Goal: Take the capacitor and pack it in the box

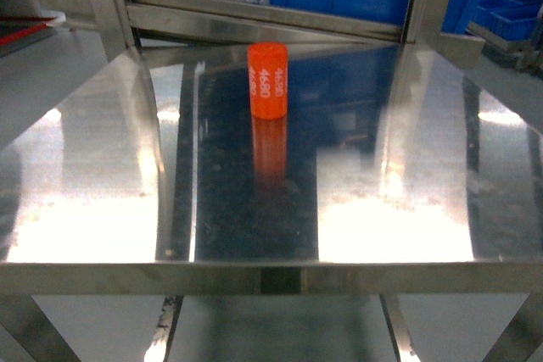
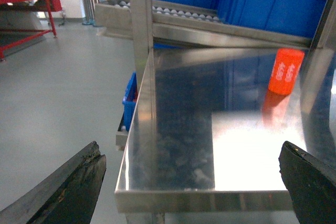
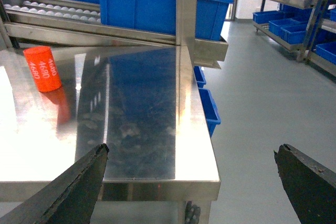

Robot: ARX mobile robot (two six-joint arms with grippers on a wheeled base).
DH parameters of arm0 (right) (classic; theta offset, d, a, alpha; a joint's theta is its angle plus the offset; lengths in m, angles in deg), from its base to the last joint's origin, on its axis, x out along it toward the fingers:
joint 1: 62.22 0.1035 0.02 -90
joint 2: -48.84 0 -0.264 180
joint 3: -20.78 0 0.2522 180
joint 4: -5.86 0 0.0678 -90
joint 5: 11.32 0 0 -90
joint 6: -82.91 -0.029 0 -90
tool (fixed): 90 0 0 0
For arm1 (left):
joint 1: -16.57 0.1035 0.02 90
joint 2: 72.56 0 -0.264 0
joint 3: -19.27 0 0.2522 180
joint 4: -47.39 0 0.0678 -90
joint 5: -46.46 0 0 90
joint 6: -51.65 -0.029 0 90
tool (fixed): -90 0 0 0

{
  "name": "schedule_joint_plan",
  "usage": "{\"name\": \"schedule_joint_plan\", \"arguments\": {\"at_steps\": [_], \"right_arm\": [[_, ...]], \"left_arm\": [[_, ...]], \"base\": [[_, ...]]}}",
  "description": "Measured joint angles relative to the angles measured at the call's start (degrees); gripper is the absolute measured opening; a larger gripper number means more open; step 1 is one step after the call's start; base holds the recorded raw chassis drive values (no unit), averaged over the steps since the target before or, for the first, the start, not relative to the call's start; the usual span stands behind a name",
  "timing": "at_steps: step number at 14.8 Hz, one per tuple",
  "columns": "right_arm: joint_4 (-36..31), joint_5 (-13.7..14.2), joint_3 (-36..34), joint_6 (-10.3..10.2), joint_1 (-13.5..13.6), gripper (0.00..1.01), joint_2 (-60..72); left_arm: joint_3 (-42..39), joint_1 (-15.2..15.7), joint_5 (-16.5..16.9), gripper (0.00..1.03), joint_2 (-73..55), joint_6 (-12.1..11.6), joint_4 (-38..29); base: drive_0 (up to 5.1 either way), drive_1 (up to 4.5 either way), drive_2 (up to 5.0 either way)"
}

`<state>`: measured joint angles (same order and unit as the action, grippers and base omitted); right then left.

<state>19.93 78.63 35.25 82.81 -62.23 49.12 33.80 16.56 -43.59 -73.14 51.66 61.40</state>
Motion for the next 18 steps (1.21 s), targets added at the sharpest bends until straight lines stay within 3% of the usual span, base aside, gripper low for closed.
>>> {"name": "schedule_joint_plan", "arguments": {"at_steps": [18], "right_arm": [[0.0, 0.0, 0.0, 0.0, 0.0, 0.98, 0.0]], "left_arm": [[0.0, 0.0, 0.0, 0.98, 0.0, 0.0, 0.0]], "base": [[0.0, 0.00, 0.0]]}}
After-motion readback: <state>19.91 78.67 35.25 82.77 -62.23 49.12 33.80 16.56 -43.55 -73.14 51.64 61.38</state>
